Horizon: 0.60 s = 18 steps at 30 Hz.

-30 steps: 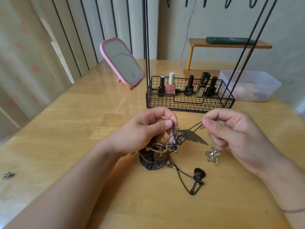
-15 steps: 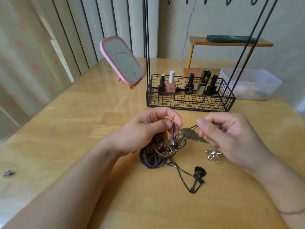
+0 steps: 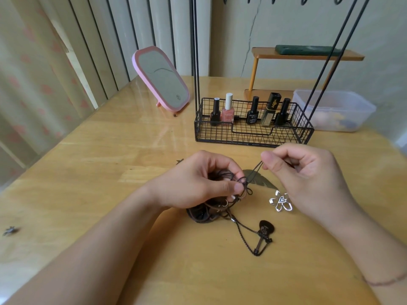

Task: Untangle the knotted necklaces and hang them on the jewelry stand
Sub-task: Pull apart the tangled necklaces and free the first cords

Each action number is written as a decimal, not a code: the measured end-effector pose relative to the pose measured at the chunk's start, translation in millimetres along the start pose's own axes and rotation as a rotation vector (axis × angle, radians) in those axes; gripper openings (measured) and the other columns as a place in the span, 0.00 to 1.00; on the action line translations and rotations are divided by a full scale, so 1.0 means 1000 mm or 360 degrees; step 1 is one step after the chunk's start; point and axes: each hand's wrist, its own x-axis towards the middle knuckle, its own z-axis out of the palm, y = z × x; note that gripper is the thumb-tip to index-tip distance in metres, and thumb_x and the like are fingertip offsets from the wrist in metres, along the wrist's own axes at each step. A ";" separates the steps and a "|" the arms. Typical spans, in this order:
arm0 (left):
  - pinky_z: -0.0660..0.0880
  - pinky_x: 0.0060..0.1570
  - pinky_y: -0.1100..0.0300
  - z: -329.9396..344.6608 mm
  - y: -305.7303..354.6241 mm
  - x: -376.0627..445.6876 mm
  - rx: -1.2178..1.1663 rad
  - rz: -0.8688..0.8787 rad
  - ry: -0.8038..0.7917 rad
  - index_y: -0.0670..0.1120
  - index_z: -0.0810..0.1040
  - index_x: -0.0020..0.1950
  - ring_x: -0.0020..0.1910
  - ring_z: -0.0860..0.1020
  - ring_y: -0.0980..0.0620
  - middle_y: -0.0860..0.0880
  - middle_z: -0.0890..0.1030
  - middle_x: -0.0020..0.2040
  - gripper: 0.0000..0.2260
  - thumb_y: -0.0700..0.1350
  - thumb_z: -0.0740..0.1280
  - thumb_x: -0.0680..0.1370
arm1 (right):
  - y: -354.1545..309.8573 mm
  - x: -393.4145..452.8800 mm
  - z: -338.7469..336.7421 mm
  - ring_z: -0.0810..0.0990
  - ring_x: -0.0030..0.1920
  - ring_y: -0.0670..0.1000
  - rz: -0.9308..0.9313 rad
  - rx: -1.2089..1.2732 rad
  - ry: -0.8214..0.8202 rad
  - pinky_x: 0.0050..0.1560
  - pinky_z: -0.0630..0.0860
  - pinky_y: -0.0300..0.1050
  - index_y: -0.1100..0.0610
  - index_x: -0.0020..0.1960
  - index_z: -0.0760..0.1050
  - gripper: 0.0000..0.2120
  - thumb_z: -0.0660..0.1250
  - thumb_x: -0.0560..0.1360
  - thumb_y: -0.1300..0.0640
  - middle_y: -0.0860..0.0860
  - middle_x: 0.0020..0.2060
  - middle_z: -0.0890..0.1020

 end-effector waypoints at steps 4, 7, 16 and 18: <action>0.77 0.41 0.65 -0.003 0.000 0.000 -0.0262 0.0038 0.0005 0.43 0.78 0.48 0.36 0.80 0.56 0.49 0.82 0.37 0.02 0.37 0.67 0.78 | 0.009 0.000 0.001 0.78 0.45 0.46 -0.0054 -0.0291 -0.0017 0.49 0.77 0.41 0.45 0.56 0.80 0.14 0.67 0.74 0.40 0.50 0.42 0.79; 0.77 0.39 0.65 -0.005 0.000 -0.001 -0.0443 0.0073 0.0062 0.43 0.77 0.48 0.35 0.80 0.57 0.49 0.81 0.36 0.03 0.36 0.65 0.77 | 0.004 0.001 -0.001 0.78 0.56 0.47 -0.0308 -0.0351 0.0097 0.59 0.73 0.40 0.54 0.54 0.80 0.13 0.67 0.75 0.47 0.48 0.50 0.80; 0.77 0.38 0.64 -0.004 -0.002 0.000 -0.0548 0.0122 0.0064 0.47 0.75 0.49 0.35 0.81 0.55 0.46 0.81 0.37 0.06 0.36 0.64 0.78 | -0.002 -0.008 0.010 0.78 0.37 0.51 -0.0257 -0.0025 -0.0083 0.38 0.73 0.50 0.50 0.40 0.84 0.09 0.68 0.74 0.49 0.47 0.33 0.82; 0.76 0.40 0.65 -0.003 -0.003 0.000 -0.0491 0.0135 0.0054 0.46 0.75 0.49 0.37 0.79 0.55 0.46 0.80 0.38 0.05 0.36 0.64 0.78 | -0.003 -0.008 0.010 0.79 0.37 0.52 -0.0223 -0.0018 -0.0063 0.36 0.74 0.50 0.50 0.41 0.84 0.08 0.70 0.73 0.47 0.46 0.35 0.83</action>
